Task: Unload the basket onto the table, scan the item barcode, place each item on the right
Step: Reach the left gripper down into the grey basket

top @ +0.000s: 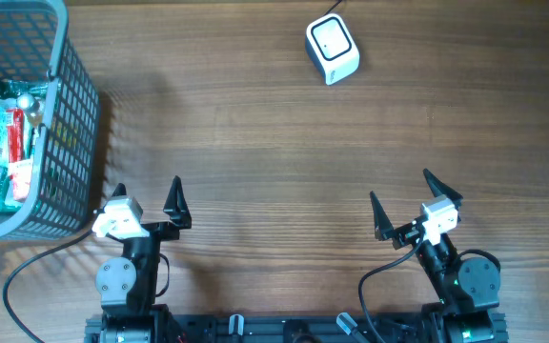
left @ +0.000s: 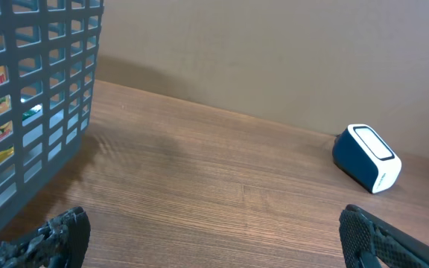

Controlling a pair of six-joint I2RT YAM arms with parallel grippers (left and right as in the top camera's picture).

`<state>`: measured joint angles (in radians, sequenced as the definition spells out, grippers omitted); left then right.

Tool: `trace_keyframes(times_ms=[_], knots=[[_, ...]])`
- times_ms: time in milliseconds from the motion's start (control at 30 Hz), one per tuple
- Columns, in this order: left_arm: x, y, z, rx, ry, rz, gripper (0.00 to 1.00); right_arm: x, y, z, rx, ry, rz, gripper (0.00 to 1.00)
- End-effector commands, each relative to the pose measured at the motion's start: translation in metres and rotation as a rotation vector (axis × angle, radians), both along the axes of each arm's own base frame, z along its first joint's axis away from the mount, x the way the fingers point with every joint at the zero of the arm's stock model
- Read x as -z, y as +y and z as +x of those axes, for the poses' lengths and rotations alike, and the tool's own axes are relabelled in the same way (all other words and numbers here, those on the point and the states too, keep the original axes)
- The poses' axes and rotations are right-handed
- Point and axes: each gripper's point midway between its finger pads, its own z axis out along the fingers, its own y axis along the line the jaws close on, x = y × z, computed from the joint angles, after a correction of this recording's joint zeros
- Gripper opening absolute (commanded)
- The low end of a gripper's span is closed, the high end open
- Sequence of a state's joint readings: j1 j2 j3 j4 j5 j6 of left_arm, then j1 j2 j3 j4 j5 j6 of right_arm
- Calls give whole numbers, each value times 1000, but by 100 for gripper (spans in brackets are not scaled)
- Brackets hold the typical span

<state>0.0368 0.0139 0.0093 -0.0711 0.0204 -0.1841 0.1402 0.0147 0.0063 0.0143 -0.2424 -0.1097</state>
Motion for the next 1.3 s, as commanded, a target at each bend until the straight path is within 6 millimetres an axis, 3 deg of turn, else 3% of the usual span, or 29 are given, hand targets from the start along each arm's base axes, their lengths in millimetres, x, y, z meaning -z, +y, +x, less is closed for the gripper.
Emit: trace_keyframes(times_ms=[0,133,300,567,667,733,833,967,1100,1267], knots=[[-2,-5,0,34,-14,17,100,1,-3,1,18,3,4,99],[-24,-19,-2,113,-69,-16,100,1,-3,1,18,3,5,100],[-72,-23,-12,131,-108,-92,100,1,-3,1,18,3,4,99],[-192,-33,-18,190,-49,-83,100,1,-3,1,18,3,4,100],[-228,-42,-8,244,66,-60,100,1,-3,1,18,3,4,100],[-242,-43,1,252,171,-63,100,1,-3,1,18,3,4,100],[-252,-42,14,250,315,-77,100,1,-3,1,18,3,4,100],[-263,-41,51,248,389,-90,100,1,-3,1,18,3,4,100],[-247,-37,74,232,448,-95,100,1,-3,1,18,3,4,100],[-226,-16,109,136,489,-11,100,1,-3,1,18,3,4,100]])
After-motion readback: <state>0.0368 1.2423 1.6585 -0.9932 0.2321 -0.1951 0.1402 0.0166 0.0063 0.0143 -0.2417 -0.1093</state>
